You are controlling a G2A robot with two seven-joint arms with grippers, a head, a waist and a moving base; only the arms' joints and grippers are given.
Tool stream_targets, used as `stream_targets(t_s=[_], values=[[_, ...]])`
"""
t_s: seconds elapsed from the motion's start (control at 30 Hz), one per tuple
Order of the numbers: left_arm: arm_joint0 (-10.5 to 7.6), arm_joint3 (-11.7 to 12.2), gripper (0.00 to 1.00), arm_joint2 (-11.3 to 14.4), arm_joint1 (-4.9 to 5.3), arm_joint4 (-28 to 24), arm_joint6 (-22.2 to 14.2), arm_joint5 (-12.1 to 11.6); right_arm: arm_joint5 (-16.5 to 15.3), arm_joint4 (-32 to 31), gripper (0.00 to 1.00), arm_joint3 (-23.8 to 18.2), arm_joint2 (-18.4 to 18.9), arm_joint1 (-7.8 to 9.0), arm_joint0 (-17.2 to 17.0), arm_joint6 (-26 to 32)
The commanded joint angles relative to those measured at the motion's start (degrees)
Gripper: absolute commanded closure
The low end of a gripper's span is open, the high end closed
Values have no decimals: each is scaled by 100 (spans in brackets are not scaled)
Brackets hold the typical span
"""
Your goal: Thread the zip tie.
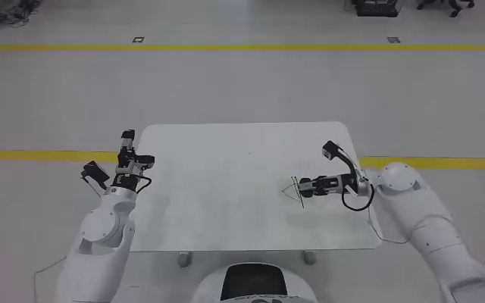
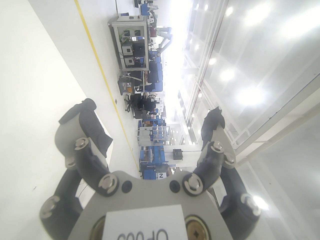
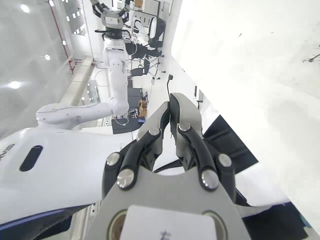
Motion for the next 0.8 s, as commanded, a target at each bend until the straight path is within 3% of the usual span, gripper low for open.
stream_targets(t_s=[0.0, 0.27, 0.77], values=[[0, 0, 0, 0, 0, 0, 0, 0, 0, 96, 100, 109, 118, -87, 2, 185], [0, 0, 0, 0, 0, 0, 0, 0, 0, 337, 100, 384, 292, -367, -7, 185], [0, 0, 0, 0, 0, 0, 0, 0, 0, 337, 100, 384, 292, -367, -7, 185]])
